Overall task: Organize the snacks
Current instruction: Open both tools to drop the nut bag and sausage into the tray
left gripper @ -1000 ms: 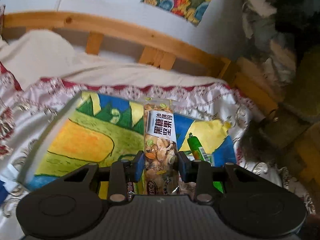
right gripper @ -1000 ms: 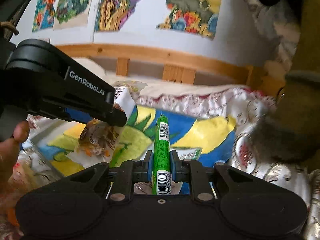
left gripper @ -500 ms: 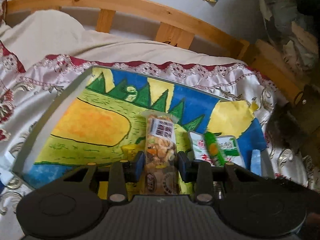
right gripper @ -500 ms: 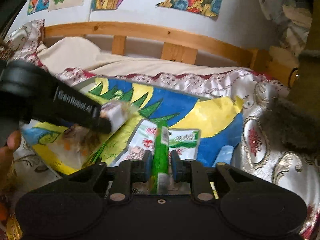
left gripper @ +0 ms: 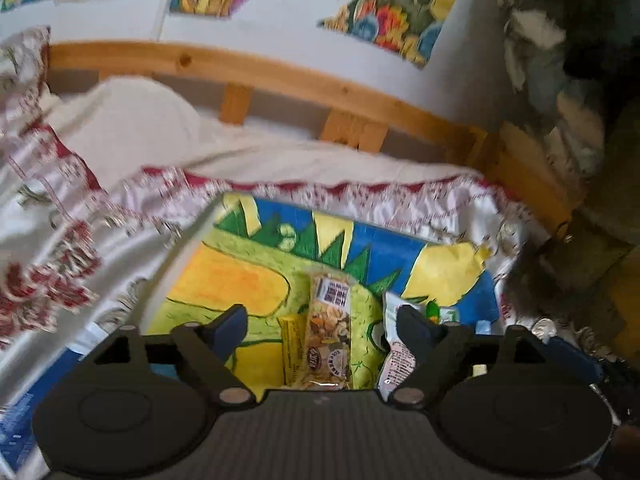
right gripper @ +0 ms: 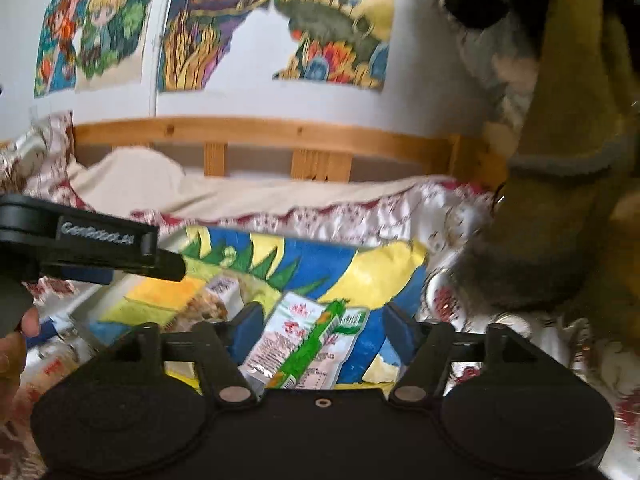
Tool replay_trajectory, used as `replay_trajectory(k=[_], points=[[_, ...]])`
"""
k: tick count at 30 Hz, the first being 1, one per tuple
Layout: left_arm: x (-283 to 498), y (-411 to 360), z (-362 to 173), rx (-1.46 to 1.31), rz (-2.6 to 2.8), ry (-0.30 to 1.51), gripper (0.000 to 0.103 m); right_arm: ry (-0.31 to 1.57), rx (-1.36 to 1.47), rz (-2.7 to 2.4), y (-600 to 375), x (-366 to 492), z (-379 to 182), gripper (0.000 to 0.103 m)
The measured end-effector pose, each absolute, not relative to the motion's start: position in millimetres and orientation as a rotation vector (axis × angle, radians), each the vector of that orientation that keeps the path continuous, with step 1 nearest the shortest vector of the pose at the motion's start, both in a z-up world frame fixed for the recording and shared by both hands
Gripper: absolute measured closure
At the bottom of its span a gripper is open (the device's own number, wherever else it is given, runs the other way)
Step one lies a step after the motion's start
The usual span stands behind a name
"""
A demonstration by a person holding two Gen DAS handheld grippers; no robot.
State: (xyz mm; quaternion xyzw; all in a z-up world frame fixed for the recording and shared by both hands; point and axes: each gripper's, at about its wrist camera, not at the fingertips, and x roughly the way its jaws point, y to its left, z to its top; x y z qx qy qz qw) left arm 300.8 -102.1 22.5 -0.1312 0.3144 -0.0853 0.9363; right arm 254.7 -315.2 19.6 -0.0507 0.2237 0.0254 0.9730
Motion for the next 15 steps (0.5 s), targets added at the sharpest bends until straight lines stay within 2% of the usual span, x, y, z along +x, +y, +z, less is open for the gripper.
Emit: replay_trajectory(k=[5,8,15], points=[[264.4,-82.5,51.3,-0.239,-0.192,0.588,0.006,0.392,-0.08,0.038,-308.2,217.0,52.4,0.02],[237.6,-70.4,68.3,-0.217,-0.191,0.556,0.003,0.362,-0.072,0.037,-302.2,193.7,69.2,0.012],[176.2,-44.0,99.3,-0.174,-0.187,0.514,0.001,0.319,-0.068,0.08,-283.7,136.3,100.4,0.001]])
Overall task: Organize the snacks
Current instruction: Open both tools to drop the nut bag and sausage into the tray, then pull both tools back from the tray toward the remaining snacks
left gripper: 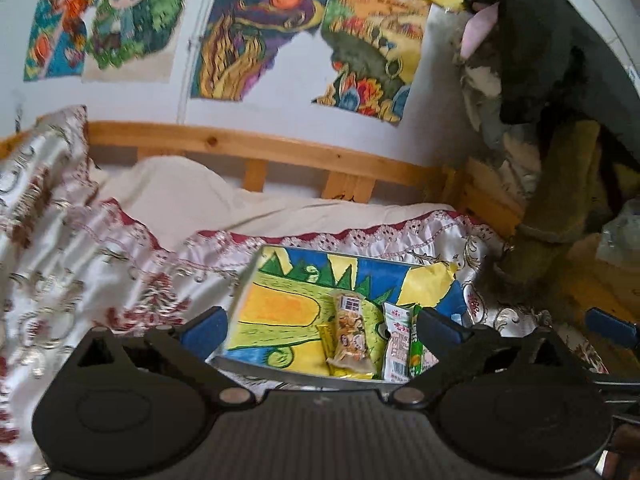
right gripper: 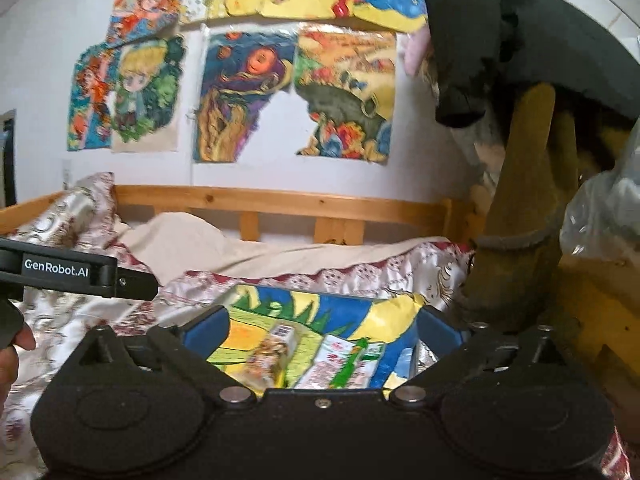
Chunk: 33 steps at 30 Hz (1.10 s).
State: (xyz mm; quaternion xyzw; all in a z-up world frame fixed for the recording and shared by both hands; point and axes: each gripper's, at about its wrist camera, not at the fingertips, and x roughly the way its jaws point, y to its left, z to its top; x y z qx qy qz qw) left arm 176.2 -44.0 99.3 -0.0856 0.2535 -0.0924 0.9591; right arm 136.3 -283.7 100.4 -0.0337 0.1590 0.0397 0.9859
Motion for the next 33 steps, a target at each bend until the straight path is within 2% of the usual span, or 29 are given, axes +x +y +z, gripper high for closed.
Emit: replay_trajectory(k=[10,18,33], points=[[97.2,-7.2,113.3,-0.119,-0.213,0.506,0.001,0.342,0.0,0.084,-248.5,47.2,128.3,0.001],[37.3,16.1,98.9,-0.112,-0.228,0.518,0.001,0.371,0.02,0.051,-217.6,-17.5,116.7,0.001],[-7.9,24.4,82.3,-0.025,-0.189,0.656,0.001,0.463,-0.028,0.027,-184.7,-82.0,109.8,0.001]])
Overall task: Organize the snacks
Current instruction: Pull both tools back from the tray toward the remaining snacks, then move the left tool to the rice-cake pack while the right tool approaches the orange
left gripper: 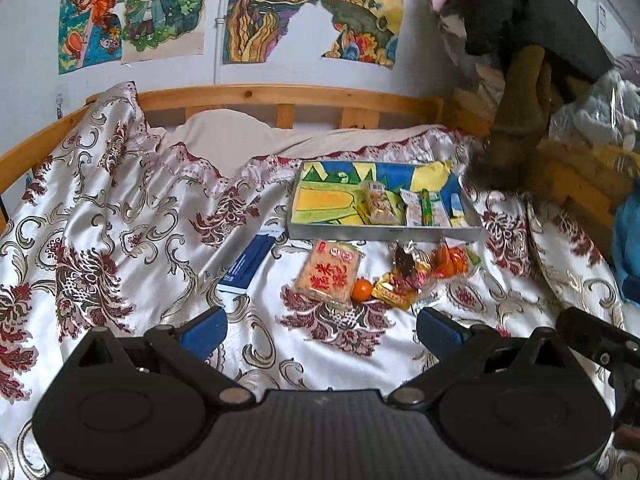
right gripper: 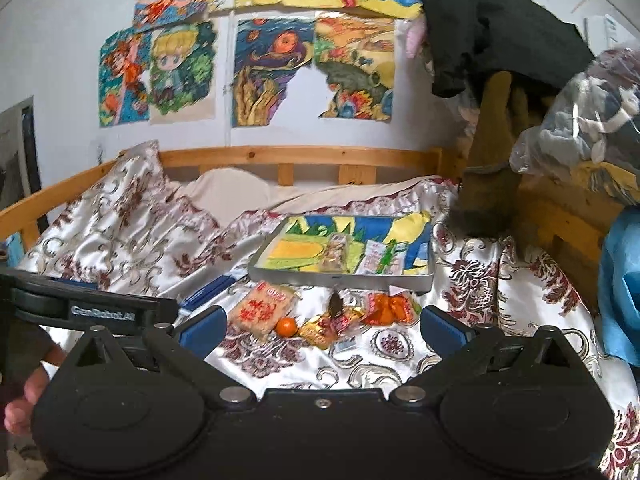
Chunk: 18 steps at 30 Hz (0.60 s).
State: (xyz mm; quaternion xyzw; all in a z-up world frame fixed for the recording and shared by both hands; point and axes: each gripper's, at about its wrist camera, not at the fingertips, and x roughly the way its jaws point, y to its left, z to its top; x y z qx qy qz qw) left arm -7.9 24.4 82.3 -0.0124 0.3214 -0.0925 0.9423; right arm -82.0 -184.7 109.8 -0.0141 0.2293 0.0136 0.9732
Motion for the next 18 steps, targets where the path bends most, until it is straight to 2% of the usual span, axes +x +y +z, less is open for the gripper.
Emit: replay_trajectory(k=[9,18], points=[[3.0,29.8,75.3,-0.003,-0.175,0.643,0.001,0.524,-0.136,0.008,-174.9,-53.4,123.6,0.001],[61.2,31.7,52.6,-0.021,-0.173,0.742,0.001,0.609,-0.341,0.105,-161.9,14.3,145.4,0.001]])
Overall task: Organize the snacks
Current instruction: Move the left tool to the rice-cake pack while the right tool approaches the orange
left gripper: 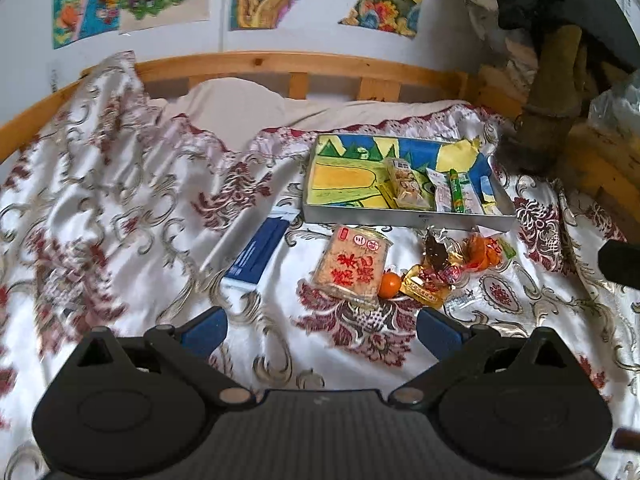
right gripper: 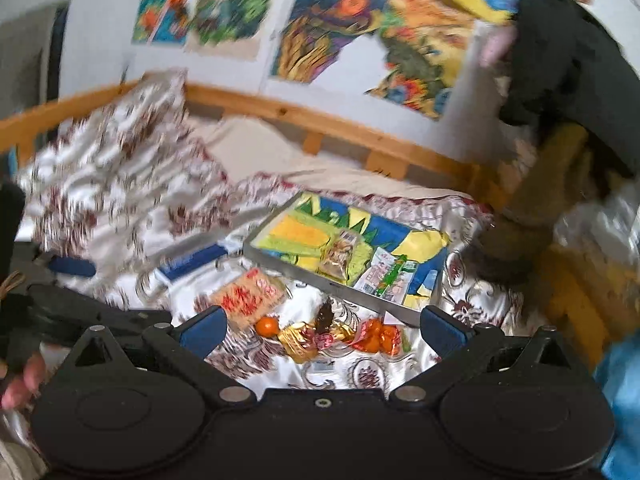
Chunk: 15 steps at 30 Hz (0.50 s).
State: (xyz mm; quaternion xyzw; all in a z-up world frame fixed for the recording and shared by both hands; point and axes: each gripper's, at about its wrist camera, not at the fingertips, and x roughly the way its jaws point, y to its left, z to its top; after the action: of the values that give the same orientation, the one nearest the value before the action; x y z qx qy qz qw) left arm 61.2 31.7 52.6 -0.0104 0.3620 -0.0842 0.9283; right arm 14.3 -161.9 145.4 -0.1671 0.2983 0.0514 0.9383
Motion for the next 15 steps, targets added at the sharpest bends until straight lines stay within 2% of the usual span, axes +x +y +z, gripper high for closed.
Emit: replay_trajectory(k=[6,15], points=[[87.4,33.3,35.6,-0.035,-0.214,0.696,0.0,0.656,-0.389,0.158,-171.2,61.6,144.9,0.001],[121.3,26.9,8.8,-0.014,-0.248,0.694,0.0,0.639,-0.135,0.145,-215.9,105.5,80.3,0.001]])
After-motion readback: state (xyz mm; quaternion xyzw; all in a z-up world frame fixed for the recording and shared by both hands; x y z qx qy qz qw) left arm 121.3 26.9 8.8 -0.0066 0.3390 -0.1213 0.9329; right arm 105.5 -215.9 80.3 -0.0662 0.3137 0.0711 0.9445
